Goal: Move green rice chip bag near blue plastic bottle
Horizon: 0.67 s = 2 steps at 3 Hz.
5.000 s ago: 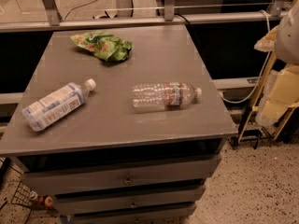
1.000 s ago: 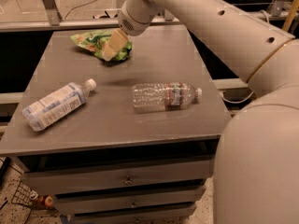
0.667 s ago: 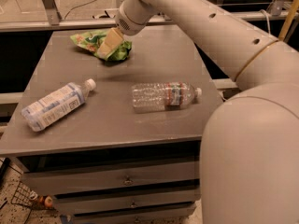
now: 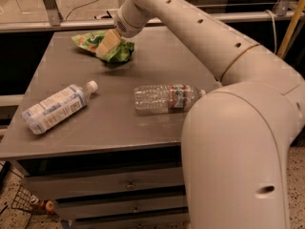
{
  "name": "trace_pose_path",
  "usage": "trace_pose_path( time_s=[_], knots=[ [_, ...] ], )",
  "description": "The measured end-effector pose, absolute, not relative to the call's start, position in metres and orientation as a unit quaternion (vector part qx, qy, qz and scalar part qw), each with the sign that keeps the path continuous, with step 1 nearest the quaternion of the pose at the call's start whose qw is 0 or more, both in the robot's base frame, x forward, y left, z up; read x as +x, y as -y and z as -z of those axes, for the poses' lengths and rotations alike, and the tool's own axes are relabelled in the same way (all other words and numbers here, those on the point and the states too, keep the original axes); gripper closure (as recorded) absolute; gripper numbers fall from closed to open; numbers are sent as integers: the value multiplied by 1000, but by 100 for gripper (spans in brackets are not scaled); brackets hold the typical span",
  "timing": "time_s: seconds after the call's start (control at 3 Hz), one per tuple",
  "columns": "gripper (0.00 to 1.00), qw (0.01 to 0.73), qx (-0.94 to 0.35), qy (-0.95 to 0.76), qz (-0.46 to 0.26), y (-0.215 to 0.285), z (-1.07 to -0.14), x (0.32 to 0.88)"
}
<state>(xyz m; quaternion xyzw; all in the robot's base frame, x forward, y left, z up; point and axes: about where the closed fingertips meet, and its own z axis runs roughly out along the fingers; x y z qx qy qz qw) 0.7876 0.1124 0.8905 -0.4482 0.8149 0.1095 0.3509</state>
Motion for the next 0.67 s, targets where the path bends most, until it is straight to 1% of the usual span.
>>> trace_pose_path(
  time_s=[0.33, 0.67],
  knots=[
    [0, 346, -441, -821, -103, -118, -879, 797],
    [24, 342, -437, -826, -101, -124, -868, 802]
  ],
)
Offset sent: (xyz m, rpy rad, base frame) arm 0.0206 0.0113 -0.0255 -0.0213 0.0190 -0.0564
